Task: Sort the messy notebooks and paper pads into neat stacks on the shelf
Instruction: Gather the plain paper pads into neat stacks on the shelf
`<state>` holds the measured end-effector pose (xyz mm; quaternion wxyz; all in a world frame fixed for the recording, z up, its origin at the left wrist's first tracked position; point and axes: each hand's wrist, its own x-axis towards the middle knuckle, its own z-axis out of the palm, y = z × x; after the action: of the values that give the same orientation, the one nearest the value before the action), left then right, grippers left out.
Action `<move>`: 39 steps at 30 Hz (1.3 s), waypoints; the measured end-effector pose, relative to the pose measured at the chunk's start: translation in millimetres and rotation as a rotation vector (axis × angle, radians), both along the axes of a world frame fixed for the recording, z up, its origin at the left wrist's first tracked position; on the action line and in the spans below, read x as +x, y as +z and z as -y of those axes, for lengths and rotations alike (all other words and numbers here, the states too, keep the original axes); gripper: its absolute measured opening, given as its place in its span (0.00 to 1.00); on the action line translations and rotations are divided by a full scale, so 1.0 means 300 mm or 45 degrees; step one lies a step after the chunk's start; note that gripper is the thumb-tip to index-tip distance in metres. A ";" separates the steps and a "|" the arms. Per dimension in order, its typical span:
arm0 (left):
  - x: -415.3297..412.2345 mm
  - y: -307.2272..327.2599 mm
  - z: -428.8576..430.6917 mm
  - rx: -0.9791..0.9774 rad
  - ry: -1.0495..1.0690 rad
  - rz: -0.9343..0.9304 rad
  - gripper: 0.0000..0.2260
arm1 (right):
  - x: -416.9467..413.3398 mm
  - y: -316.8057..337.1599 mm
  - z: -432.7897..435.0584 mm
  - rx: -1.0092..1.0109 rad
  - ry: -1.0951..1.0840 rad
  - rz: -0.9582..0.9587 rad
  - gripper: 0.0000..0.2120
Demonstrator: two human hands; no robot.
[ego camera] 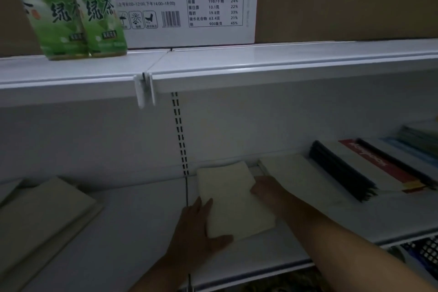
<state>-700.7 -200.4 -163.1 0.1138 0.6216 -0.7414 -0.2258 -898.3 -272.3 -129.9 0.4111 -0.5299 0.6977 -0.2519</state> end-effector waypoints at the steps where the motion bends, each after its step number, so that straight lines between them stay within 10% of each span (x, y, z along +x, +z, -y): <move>1: -0.005 -0.007 -0.001 -0.045 0.006 -0.005 0.63 | -0.003 0.003 0.005 -0.039 0.010 -0.061 0.17; 5: -0.004 -0.026 0.001 -0.155 -0.013 0.174 0.66 | -0.010 -0.008 -0.002 -0.184 0.034 -0.324 0.05; 9: 0.000 -0.037 0.007 -0.362 0.038 0.102 0.50 | -0.009 -0.045 -0.020 -0.200 0.135 -0.415 0.19; 14: 0.000 -0.037 0.020 -0.349 0.042 0.169 0.52 | -0.024 -0.112 -0.018 -0.207 0.075 -0.501 0.28; 26: -0.003 -0.052 0.032 -0.169 -0.044 0.217 0.56 | 0.012 -0.157 -0.044 -0.567 0.080 -0.930 0.22; 33: -0.008 -0.025 0.012 -0.175 -0.047 0.002 0.40 | 0.021 -0.125 -0.086 -0.781 0.165 -1.132 0.10; 39: 0.052 0.074 -0.025 -0.037 -0.076 0.015 0.29 | 0.041 -0.095 -0.083 -0.303 0.389 -1.256 0.18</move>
<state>-685.1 -192.8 -141.1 0.1116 0.5987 -0.7635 -0.2147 -885.9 -247.4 -158.3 0.0030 -0.7240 0.6897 0.0127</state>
